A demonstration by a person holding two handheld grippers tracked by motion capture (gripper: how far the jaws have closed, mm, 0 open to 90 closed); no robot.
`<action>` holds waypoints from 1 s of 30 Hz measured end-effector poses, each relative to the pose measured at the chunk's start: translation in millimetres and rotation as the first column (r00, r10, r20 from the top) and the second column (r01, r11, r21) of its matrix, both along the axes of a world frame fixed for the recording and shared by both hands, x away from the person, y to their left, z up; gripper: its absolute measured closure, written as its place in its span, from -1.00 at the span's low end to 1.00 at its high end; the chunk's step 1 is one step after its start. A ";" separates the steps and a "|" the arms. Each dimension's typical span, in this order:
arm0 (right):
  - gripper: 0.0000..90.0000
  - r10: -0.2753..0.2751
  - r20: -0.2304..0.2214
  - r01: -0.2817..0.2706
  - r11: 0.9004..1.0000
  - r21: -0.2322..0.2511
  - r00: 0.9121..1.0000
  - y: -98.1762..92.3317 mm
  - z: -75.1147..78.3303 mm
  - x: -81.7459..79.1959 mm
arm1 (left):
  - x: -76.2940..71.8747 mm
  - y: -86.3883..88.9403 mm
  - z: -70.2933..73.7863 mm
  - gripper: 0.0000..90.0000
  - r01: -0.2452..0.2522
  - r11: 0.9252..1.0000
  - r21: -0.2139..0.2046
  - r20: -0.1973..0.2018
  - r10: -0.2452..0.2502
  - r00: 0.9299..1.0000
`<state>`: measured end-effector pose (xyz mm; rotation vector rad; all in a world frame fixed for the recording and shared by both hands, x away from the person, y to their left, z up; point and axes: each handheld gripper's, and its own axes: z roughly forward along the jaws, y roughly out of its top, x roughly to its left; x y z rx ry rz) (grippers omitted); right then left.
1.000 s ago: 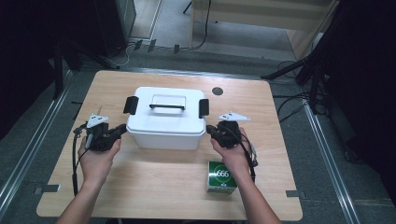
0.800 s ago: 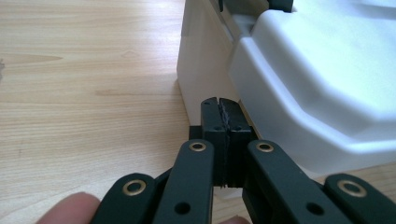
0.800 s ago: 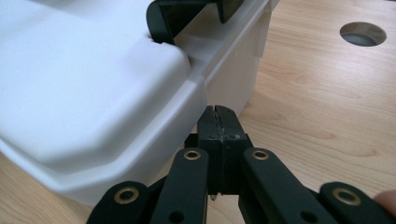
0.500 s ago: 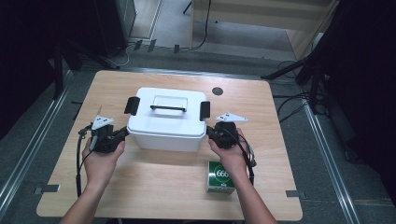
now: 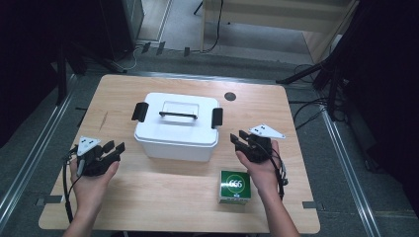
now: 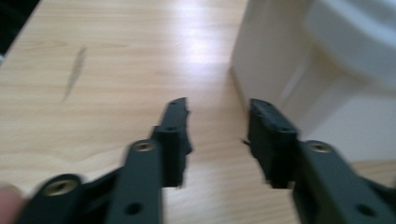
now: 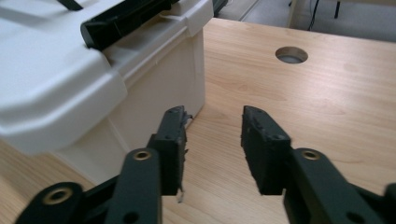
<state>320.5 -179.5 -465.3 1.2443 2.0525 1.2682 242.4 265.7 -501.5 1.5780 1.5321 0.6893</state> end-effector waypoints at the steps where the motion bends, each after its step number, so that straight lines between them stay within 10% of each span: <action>1: 0.22 0.017 0.017 -0.017 1.000 -0.017 1.000 -3.2 -0.7 -0.4 | -3.5 2.8 -4.9 0.12 -0.020 1.000 0.023 -0.010 0.021 1.000; 4: -0.09 0.040 0.042 -0.036 0.996 -0.087 0.998 -11.6 -1.1 -3.1 | -7.7 9.6 -17.7 -0.65 -0.059 0.997 0.043 -0.057 0.062 0.996; 9: -0.53 0.060 0.010 -0.059 0.995 -0.083 0.998 -20.2 7.3 -4.9 | -15.8 23.5 -30.3 -0.98 -0.073 0.997 0.005 -0.023 0.073 0.997; 19: -0.95 0.165 -0.017 -0.166 0.983 -0.077 0.986 -34.5 33.0 1.0 | -21.9 39.0 -47.3 -1.00 -0.090 0.996 0.005 -0.023 0.090 0.996; 30: -0.95 0.271 -0.028 -0.270 0.936 -0.225 0.962 -16.1 65.1 18.4 | -21.4 32.6 -50.0 -1.00 -0.088 0.995 0.043 0.000 0.088 0.996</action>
